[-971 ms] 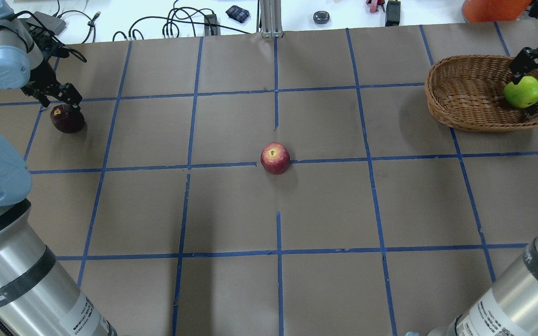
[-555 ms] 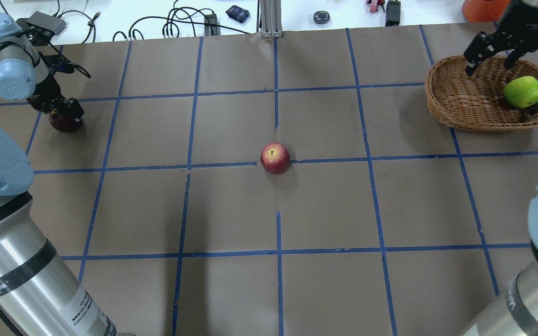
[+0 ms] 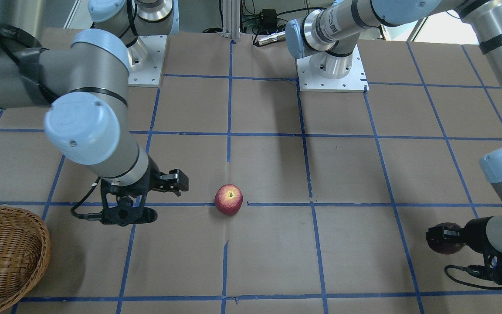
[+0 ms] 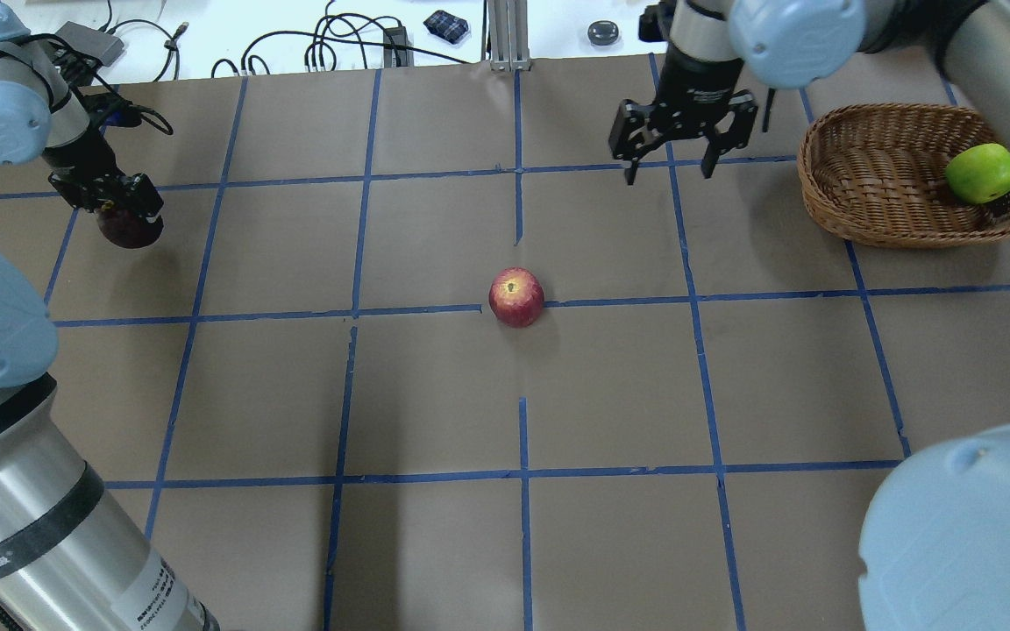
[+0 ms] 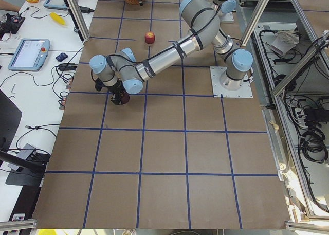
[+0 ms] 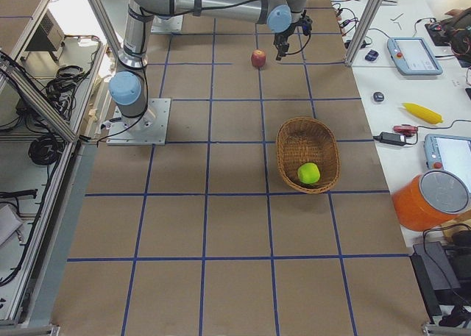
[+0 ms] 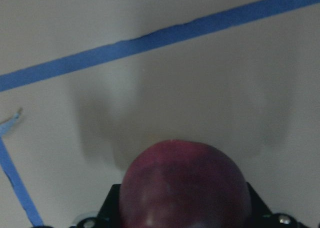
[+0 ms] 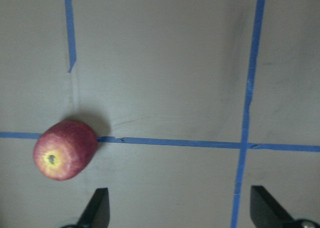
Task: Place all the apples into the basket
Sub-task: 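Grasp the red apple with the right gripper while the left carries the purple apple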
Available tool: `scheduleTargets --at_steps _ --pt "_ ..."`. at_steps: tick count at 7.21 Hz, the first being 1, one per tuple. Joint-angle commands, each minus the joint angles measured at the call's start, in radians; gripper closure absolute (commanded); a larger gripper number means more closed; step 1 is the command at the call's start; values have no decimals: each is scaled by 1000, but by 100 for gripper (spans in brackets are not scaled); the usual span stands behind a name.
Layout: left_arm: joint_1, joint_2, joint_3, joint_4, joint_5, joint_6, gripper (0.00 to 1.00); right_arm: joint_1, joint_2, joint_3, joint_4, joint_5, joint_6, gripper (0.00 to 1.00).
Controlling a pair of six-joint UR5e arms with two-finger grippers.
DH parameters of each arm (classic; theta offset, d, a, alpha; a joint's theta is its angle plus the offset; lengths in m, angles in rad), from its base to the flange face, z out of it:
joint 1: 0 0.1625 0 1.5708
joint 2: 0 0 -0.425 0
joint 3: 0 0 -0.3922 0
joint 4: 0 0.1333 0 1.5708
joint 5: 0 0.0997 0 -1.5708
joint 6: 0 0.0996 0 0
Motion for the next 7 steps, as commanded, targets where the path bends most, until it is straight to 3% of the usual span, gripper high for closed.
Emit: scheduleTargets --at_steps 1,2,3,5,7 --pt "-81 98 -136 -64 -47 -175 65 123 40 54 -111 38 265 0" --pt "-106 164 -245 -49 -114 -249 65 165 77 78 -195 55 375 0" --pt "-136 205 -312 -2 -124 -315 65 182 106 98 -240 54 407 0" --pt "-247 267 -399 37 -170 -518 65 187 131 126 -244 57 412 0" --pt "-351 254 -433 202 -160 -627 65 191 163 127 -245 54 410 0"
